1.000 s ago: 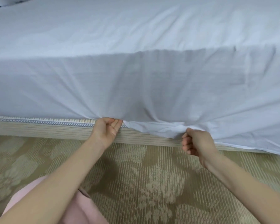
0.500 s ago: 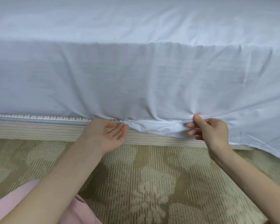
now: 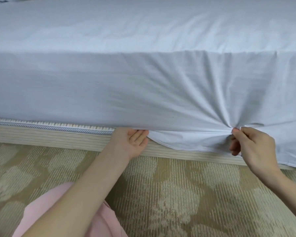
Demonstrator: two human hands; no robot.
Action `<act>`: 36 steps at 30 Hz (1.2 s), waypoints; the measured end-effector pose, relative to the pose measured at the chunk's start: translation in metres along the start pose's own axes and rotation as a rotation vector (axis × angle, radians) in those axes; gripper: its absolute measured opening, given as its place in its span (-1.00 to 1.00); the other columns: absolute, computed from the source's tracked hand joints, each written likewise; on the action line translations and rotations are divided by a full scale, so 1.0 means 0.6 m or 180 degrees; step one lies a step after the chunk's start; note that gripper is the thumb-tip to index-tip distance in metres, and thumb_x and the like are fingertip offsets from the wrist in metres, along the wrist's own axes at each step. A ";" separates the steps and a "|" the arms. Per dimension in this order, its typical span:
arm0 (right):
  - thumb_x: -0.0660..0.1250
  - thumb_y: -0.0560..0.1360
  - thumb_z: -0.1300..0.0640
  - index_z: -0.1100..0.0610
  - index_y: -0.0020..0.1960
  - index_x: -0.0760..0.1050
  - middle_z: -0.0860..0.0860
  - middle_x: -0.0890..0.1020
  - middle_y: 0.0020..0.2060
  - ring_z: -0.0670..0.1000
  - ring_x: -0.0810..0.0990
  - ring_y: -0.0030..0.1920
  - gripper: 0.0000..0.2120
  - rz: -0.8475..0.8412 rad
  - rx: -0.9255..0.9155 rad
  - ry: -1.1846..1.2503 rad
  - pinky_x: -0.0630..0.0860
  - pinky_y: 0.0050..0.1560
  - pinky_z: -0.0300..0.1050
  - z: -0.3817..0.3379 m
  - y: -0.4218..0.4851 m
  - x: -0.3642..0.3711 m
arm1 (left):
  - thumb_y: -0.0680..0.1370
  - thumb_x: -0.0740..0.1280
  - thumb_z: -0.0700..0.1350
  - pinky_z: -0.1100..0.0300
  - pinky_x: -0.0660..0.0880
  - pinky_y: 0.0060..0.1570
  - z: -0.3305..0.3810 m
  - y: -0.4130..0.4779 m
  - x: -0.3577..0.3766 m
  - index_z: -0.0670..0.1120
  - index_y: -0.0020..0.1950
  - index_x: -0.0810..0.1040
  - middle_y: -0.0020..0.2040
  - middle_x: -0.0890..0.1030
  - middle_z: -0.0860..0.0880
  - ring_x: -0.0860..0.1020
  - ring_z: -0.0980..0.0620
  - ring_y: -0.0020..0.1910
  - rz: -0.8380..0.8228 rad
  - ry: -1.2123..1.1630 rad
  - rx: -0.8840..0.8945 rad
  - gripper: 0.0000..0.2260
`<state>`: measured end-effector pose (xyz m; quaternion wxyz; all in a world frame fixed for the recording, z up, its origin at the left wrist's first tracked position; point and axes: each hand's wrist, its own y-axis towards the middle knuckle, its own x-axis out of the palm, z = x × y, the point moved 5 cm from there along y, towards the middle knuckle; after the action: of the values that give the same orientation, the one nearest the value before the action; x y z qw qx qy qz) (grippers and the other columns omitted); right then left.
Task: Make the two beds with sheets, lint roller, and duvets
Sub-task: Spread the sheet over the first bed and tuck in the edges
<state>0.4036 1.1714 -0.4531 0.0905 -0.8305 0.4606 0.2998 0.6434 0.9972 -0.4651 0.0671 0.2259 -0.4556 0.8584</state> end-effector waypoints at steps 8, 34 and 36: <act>0.17 0.60 0.18 0.21 -0.26 0.46 0.00 0.63 -0.45 -0.03 0.58 -0.49 -0.72 -0.0115 0.0695 0.1250 0.51 -0.43 -0.25 0.024 -0.011 0.020 | 0.66 -0.01 -0.04 -0.04 0.31 0.37 0.032 0.009 -0.010 -0.37 0.36 0.30 0.35 0.40 -0.29 0.40 -0.21 0.34 -0.0081 -0.0853 0.0218 -0.55; 0.39 0.00 0.38 0.18 -0.19 0.39 0.36 0.59 0.02 0.44 0.57 0.05 -0.58 -0.1645 0.1643 0.4287 0.43 0.13 0.38 0.023 0.051 0.044 | 0.60 0.07 -0.14 -0.10 0.39 0.22 -0.014 -0.010 -0.006 -0.37 0.30 0.42 0.19 0.55 -0.35 0.50 -0.26 0.22 -0.0884 0.0114 -0.0214 -0.61; 0.45 -0.02 0.38 0.11 0.04 0.26 0.41 0.43 0.24 0.50 0.48 0.15 -0.30 -0.1646 0.1739 0.4509 0.42 0.14 0.41 0.030 0.053 0.045 | 0.58 0.09 -0.16 -0.09 0.37 0.25 -0.032 -0.011 0.014 -0.41 0.30 0.40 0.18 0.55 -0.36 0.50 -0.26 0.23 -0.1112 0.0078 -0.0322 -0.60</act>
<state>0.3810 1.1421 -0.4790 0.0433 -0.8524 0.2586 -0.4524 0.6319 1.0158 -0.4654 0.2320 0.2874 -0.4512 0.8124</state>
